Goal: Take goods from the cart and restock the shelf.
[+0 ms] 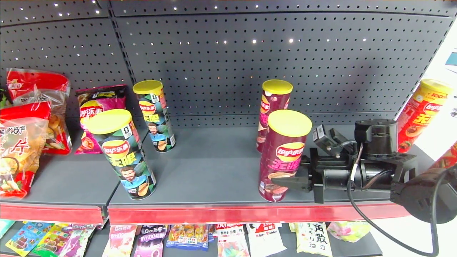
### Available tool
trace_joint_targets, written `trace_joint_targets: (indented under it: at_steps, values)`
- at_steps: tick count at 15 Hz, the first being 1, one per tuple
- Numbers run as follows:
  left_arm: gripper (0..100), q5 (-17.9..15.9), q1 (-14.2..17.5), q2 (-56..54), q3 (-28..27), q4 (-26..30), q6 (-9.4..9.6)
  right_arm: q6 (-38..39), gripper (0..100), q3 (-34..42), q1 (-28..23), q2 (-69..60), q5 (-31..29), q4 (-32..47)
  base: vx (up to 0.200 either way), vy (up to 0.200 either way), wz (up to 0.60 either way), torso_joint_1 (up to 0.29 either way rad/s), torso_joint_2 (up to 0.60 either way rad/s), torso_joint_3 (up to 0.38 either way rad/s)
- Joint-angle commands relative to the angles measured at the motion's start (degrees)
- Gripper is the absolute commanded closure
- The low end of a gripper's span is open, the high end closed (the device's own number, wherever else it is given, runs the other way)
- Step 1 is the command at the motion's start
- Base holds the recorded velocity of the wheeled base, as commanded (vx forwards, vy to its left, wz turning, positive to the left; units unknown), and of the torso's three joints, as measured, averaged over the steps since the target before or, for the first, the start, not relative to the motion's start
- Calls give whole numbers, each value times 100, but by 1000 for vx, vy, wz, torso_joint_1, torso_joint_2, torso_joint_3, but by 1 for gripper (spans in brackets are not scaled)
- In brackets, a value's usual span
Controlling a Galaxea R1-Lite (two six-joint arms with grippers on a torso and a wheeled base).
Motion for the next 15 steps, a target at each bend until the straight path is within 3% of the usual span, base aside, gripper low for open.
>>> trace_joint_targets:
  at_steps: [1, 15]
  values:
    - [0, 2, 1, 0, 0, 0, 1, -7, 100, 185, -56, -161, 1, 2, 0, 0, 0, 0, 0, 0]
    - [0, 2, 1, 0, 0, 0, 1, -16, 100, 317, 129, -126, 1, -113, 0, 0, 0, 0, 0, 0]
